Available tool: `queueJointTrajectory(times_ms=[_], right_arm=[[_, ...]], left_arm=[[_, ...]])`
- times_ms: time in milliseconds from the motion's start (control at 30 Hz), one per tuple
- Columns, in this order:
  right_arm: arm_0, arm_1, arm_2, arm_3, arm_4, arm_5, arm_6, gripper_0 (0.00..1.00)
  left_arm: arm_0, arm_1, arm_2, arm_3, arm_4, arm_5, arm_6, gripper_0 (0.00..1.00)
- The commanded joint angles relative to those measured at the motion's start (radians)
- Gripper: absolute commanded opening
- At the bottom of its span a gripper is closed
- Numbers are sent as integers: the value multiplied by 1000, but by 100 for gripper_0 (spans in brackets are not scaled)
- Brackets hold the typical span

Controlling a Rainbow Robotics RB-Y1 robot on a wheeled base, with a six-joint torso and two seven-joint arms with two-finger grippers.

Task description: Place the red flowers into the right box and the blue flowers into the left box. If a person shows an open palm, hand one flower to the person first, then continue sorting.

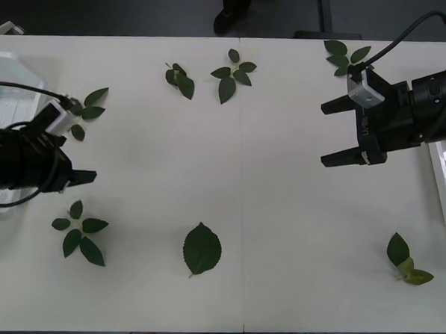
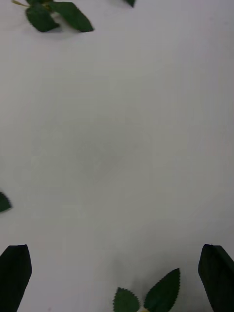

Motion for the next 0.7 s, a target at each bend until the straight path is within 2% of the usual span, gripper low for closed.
queueJointTrajectory(times_ms=[33, 267, 400, 600, 700], right_arm=[[1, 20, 0, -26, -11, -8, -16, 100], [1, 20, 0, -26, -11, -8, -16, 100], [1, 20, 0, -26, -11, -8, -16, 100], [1, 20, 0, -26, -11, -8, -16, 100], [1, 20, 0, -26, -11, -8, -16, 100]], left_arm=[[-27, -113, 12, -126, -39, 78, -75, 100], [-76, -260, 18, -408, -203, 326, 40, 100], [-68, -285, 87, -493, -167, 394, -52, 100], [-36, -314, 227, -431, 60, 397, -302, 100], [-27, -328, 302, -273, 266, 392, -471, 100]])
